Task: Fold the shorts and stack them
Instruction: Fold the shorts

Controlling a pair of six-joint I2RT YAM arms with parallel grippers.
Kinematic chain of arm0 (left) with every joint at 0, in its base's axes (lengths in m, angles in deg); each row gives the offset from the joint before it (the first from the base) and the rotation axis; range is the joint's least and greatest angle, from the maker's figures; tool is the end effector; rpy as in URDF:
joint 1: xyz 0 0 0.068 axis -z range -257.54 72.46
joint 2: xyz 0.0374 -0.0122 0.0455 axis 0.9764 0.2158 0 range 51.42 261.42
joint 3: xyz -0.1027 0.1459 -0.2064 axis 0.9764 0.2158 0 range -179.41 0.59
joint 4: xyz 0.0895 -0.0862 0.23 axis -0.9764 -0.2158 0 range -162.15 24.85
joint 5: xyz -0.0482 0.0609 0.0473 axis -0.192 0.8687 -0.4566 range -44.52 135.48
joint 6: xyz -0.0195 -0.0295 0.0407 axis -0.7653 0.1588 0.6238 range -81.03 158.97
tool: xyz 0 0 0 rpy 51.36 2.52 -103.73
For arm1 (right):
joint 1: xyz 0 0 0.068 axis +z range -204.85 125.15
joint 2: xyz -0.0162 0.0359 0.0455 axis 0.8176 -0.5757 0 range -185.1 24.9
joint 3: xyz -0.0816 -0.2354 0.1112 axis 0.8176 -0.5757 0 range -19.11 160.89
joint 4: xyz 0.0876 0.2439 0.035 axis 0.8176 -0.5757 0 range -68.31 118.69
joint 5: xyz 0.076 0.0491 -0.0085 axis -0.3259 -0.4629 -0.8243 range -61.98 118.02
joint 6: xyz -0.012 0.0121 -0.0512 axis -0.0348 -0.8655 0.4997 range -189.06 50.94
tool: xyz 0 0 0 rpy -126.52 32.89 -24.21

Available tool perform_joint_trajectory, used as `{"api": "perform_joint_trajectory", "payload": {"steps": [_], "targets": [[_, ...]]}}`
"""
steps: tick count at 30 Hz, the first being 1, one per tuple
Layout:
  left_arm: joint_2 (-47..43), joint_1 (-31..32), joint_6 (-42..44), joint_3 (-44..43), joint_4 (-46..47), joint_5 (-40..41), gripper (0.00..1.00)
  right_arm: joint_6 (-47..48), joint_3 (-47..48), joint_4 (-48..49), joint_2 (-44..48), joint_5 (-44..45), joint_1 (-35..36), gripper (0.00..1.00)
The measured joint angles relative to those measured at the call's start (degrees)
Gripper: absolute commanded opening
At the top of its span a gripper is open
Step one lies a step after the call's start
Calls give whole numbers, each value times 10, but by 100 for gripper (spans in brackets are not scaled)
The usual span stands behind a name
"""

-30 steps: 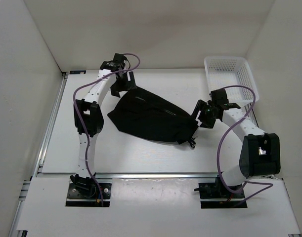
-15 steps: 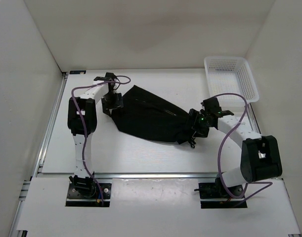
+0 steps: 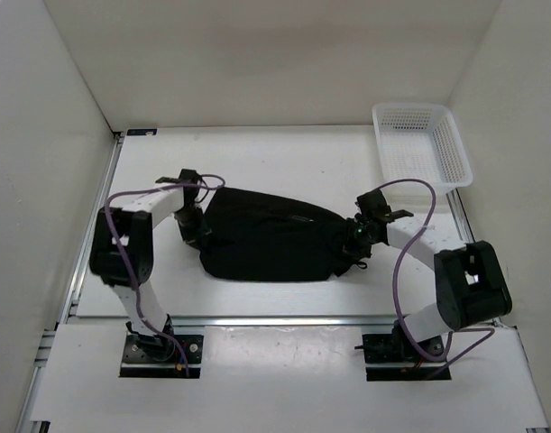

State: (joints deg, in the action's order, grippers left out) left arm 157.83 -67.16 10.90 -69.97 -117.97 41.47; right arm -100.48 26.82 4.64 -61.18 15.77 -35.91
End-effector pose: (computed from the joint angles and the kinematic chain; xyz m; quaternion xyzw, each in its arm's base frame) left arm 0.3250 -0.0621 0.1624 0.1533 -0.9875 0.0369 0.0005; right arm 0.2580 0.0966 0.1668 0.0817 0.9660 0.1886 0.1566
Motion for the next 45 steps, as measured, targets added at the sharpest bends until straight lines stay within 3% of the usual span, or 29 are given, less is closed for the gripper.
{"api": "perform_joint_trajectory", "payload": {"steps": [1,2,3,4,5,6,7,10,14,20,23,25,27,28,29,30,33,34,40,45], "targets": [[-35,0,-9,40,0,2,26,2,-14,-3,15,5,2,2],[-69,0,-18,75,-3,2,43,4,-27,-11,32,9,3,11],[-101,0,-26,105,-10,1,54,5,-36,-22,48,14,5,30],[-127,0,-32,124,-14,1,68,7,-42,-33,61,20,7,68],[-151,0,-43,139,-21,1,88,9,-46,-46,75,28,10,80],[-169,0,-47,144,-26,1,94,11,-47,-55,85,34,11,86],[-181,1,-53,145,-27,1,94,16,-47,-62,96,42,12,94],[-202,7,-68,125,-32,15,92,23,-40,-89,122,70,12,95],[-193,15,-69,70,-34,26,91,28,-1,-125,139,108,12,94],[-124,28,-64,4,-19,30,91,30,46,-131,139,143,9,80],[-73,30,-57,-4,-10,17,84,27,59,-123,110,148,6,73],[-46,30,-52,-7,-9,8,74,25,63,-115,85,148,5,69],[-28,30,-49,-9,-8,0,54,21,64,-109,66,147,4,59],[-25,30,-47,-9,-7,-3,43,20,64,-107,59,147,4,54],[-23,30,-43,-10,-7,-7,18,17,64,-104,54,146,4,50],[-23,30,-44,-13,-7,-11,10,18,64,-101,52,147,4,37],[-23,31,-35,-28,-4,-19,10,14,64,-90,51,143,4,13],[-23,31,-34,-32,-2,-20,10,13,64,-86,51,140,4,0],[-40,34,-32,-34,1,-26,10,7,62,-73,58,132,3,0],[-89,34,-28,-55,-27,-26,10,0,56,-82,122,140,3,0]]}}
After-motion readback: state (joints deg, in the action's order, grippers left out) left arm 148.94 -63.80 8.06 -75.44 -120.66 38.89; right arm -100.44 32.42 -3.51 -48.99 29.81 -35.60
